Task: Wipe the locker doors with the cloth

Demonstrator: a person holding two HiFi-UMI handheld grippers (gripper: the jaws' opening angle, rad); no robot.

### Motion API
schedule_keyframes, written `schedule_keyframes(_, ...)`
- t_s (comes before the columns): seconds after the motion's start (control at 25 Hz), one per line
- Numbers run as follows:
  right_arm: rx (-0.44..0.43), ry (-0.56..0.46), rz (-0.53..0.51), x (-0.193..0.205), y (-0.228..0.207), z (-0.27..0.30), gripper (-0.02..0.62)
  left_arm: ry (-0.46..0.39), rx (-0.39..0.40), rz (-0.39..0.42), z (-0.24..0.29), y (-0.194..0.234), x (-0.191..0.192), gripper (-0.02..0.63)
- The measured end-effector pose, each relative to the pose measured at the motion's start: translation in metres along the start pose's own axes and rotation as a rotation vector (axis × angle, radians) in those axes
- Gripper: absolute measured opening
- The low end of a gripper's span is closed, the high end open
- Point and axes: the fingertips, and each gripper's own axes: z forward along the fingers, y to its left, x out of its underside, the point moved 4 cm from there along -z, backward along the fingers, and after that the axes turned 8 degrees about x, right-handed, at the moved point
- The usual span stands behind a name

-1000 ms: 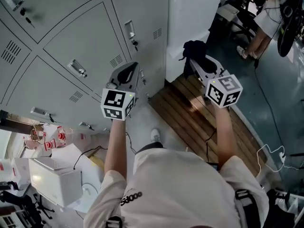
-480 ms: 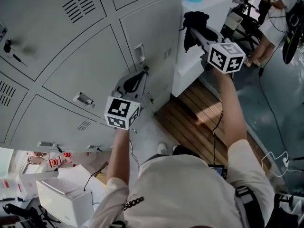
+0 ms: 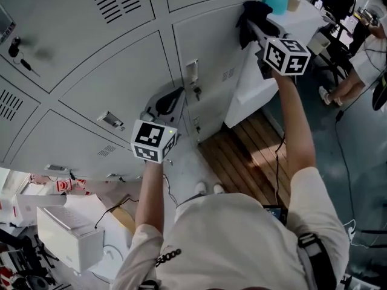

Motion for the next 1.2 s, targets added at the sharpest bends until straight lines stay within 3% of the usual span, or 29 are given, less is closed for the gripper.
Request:
schedule_keyframes(0.2, -0.164, -0.031, 0.008, -0.005, 0.037, 0.003, 0.095, 0.011, -0.069, -0.022, -0.011, 0.006, 0.000, 0.018)
schedule_keyframes(0.32, -0.208, -0.060, 0.028, -0.011, 0.053, 0.000, 0.095, 0.006, -0.095, -0.039, -0.020, 0.006, -0.002, 0.018)
schedule_keyframes(0.52, -0.367, -0.114, 0.033, -0.027, 0.101, -0.008, 0.095, -0.006, -0.112, -0.051, -0.030, 0.006, -0.006, 0.018)
schedule_keyframes(0.72, -0.472, -0.149, 0.032, -0.034, 0.151, -0.015, 0.095, -0.058, -0.102, -0.088, -0.035, 0.007, -0.015, 0.018)
schedule_keyframes(0.84, -0.546, -0.149, -0.016, -0.030, 0.178, -0.020, 0.095, -0.058, -0.097, -0.086, -0.034, 0.004, -0.017, 0.018)
schedule_keyframes(1.04, -0.617, -0.138, -0.087, -0.017, 0.204, -0.026, 0.097, -0.054, -0.092, -0.091, -0.036, 0.001, -0.016, 0.018)
schedule_keyframes(1.2, -0.600, -0.134, -0.055, -0.005, 0.203, -0.026, 0.097, -0.045, -0.094, -0.102, -0.038, 0.000, -0.011, 0.018)
